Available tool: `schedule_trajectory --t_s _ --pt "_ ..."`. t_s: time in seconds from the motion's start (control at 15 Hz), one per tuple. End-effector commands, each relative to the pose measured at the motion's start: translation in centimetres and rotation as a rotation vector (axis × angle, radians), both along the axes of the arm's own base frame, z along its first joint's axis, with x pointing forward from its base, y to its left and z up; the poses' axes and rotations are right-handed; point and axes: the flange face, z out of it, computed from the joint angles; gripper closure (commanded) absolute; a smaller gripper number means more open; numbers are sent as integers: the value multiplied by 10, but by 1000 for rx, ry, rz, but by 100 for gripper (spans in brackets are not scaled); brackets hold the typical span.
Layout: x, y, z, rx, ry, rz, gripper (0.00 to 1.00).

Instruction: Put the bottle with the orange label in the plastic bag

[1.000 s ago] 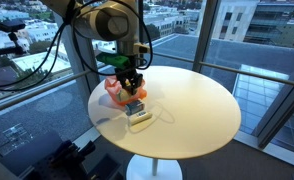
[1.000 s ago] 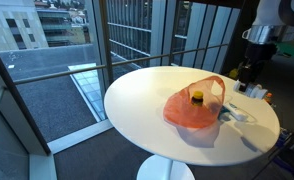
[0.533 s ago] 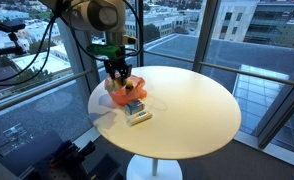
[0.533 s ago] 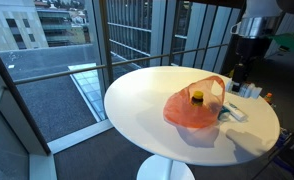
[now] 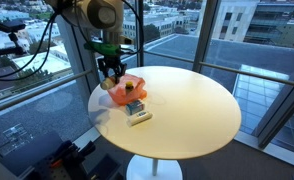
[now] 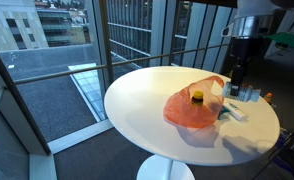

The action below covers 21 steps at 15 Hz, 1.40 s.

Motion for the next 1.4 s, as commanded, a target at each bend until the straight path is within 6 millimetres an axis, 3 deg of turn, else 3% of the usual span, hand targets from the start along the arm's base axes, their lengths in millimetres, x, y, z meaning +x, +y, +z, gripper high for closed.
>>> schedule_trajectory --t_s 0.0,0.33,0.4,0.8,1.33 --pt "1 0 0 1 6 4 40" --pt "3 1 -1 1 10 7 40" --pt "4 1 -1 -1 5 10 65" --pt "15 17 -13 2 -51 61 65" --pt "38 38 -43 -4 -98 121 65"
